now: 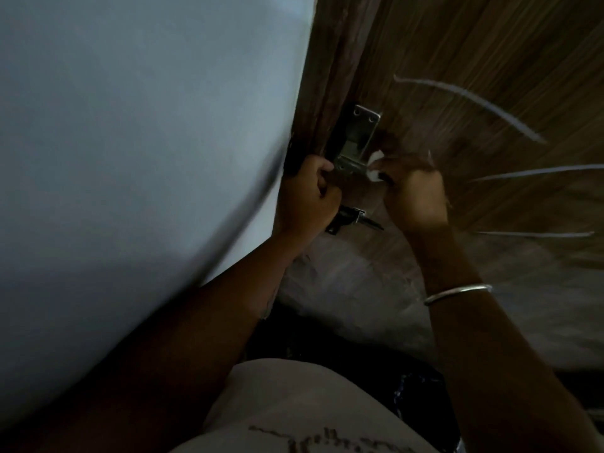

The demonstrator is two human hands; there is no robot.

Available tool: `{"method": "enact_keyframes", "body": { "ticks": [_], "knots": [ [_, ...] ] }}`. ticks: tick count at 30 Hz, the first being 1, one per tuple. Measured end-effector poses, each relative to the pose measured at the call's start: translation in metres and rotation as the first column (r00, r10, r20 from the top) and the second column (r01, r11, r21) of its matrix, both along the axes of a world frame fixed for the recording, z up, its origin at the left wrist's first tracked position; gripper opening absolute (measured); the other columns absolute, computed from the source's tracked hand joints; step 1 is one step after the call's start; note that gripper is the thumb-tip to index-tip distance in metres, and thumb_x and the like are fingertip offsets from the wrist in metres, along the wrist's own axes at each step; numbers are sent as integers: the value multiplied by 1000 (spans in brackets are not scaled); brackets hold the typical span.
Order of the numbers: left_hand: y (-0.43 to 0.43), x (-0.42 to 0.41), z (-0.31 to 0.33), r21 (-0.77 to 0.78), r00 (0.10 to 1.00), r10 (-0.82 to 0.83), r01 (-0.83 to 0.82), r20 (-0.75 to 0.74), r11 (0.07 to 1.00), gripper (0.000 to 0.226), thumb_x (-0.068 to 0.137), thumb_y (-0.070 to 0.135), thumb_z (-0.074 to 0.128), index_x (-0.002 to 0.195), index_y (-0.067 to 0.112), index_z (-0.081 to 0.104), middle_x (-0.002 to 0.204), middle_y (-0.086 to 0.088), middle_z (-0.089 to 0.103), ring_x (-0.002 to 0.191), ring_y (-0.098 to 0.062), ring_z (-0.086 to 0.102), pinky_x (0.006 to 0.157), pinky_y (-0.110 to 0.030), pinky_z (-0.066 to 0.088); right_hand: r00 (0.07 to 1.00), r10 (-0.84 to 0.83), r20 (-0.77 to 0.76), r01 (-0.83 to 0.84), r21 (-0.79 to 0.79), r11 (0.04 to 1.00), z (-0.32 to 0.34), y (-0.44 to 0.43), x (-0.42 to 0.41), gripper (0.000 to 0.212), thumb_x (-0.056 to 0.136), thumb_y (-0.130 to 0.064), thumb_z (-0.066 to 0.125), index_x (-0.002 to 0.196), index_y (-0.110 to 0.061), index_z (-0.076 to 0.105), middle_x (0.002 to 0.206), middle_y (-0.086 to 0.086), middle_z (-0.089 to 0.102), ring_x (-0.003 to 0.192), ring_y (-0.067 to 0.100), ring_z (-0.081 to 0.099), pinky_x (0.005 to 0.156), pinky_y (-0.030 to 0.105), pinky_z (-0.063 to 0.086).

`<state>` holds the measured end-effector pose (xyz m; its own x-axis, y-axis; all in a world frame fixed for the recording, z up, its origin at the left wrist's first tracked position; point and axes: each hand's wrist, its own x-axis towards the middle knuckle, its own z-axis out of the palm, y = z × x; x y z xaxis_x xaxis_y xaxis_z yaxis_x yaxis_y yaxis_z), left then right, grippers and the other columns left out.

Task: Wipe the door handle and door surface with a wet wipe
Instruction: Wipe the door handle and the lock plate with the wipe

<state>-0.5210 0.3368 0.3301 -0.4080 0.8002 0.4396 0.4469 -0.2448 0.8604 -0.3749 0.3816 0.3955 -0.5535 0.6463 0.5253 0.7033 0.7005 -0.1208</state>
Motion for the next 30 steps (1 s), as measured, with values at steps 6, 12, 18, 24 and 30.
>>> {"method": "enact_keyframes", "body": {
  "ticks": [6,12,18,24,30],
  "knots": [
    [-2,0,-3,7,1000,-4,4,-15,1000,16,81,12,63,96,10,56,67,4,57,57,-1,52,52,-10,40,971,-96,221,78,91,993,-10,-10,-24,23,90,-3,46,105,4,62,107,23,63,96,35,61,80,41,51],
    [-5,-3,-10,-51,1000,11,-11,-11,999,20,80,7,59,100,10,56,63,2,55,53,-3,48,52,-14,40,956,-267,-120,290,270,918,-31,-20,11,22,75,9,59,95,4,67,88,26,64,74,41,60,66,41,53],
    [0,1,-2,-33,999,-16,18,39,999,21,79,8,59,98,14,55,62,10,51,53,-3,50,50,-8,41,954,-265,-140,292,244,925,-36,-18,17,27,61,10,75,86,6,65,78,27,61,68,40,61,59,36,52],
    [1,-3,-1,-50,995,24,-19,101,999,21,79,7,60,99,11,55,69,5,56,57,-4,53,51,-8,41,980,-171,-106,190,215,958,-34,-13,1,15,67,4,74,81,5,68,73,22,64,66,34,63,59,31,52],
    [2,-5,-1,-95,987,55,-41,152,995,19,81,11,63,98,12,56,71,5,58,60,-9,57,53,-23,46,990,-129,-54,138,231,963,-36,-7,-29,10,72,-1,71,81,3,69,78,21,67,70,36,66,57,38,57]
  ]
}}
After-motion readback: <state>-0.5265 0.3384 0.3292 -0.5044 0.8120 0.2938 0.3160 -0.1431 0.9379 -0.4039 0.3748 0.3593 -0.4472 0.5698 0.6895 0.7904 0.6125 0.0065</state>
